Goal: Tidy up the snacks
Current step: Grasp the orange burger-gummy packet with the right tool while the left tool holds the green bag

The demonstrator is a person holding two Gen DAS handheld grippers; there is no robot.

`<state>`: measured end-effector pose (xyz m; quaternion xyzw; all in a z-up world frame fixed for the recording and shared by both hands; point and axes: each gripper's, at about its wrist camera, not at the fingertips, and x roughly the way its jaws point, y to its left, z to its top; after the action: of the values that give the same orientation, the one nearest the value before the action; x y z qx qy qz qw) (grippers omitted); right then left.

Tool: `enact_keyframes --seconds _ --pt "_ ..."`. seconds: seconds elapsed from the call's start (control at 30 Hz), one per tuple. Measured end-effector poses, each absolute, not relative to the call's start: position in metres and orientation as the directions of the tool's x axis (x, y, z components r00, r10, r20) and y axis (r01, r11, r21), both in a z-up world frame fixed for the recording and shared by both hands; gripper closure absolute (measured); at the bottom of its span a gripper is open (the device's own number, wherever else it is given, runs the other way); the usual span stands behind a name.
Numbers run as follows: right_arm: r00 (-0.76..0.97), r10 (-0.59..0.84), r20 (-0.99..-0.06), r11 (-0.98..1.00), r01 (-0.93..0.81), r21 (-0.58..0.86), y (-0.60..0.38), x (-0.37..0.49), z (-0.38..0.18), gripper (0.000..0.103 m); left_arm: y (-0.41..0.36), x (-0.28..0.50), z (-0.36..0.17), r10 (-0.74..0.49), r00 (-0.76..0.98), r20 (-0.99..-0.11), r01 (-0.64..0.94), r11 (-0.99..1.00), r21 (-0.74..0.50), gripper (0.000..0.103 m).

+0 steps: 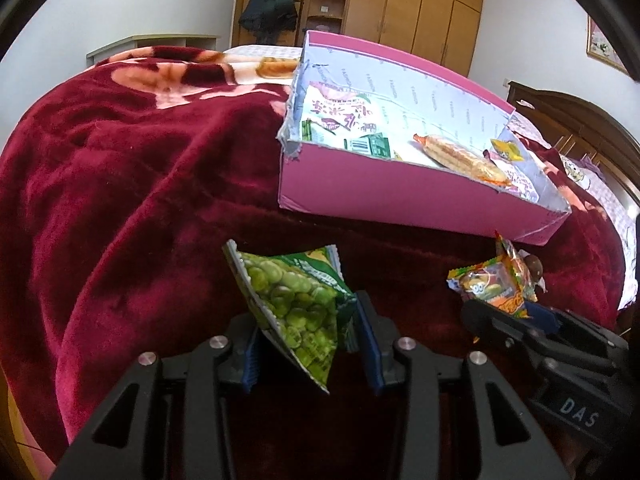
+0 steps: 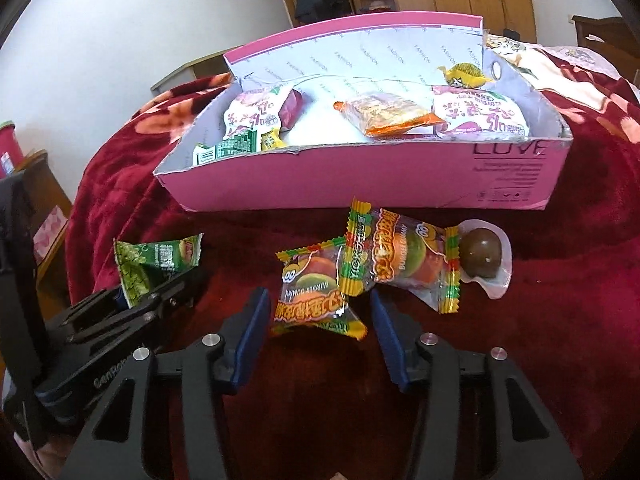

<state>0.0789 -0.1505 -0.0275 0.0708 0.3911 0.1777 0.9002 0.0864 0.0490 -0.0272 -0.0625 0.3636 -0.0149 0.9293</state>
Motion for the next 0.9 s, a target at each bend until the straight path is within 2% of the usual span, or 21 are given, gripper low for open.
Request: enact_keyframes --seconds 0.17,0.9 --pt "0.645 0.353 -0.678 0.935 -0.261 0.238 -0.146 0.079 -0.029 0.059 0.052 0.086 -0.028 -0.089 0.736 -0.671 -0.016 0.989 -0.148 0.06" --pt "0.643 0.45 -0.619 0.893 -0.318 0.319 -0.152 0.039 -0.015 0.063 0.05 0.073 -0.009 -0.119 0.747 -0.654 0.001 0.984 -0.177 0.062"
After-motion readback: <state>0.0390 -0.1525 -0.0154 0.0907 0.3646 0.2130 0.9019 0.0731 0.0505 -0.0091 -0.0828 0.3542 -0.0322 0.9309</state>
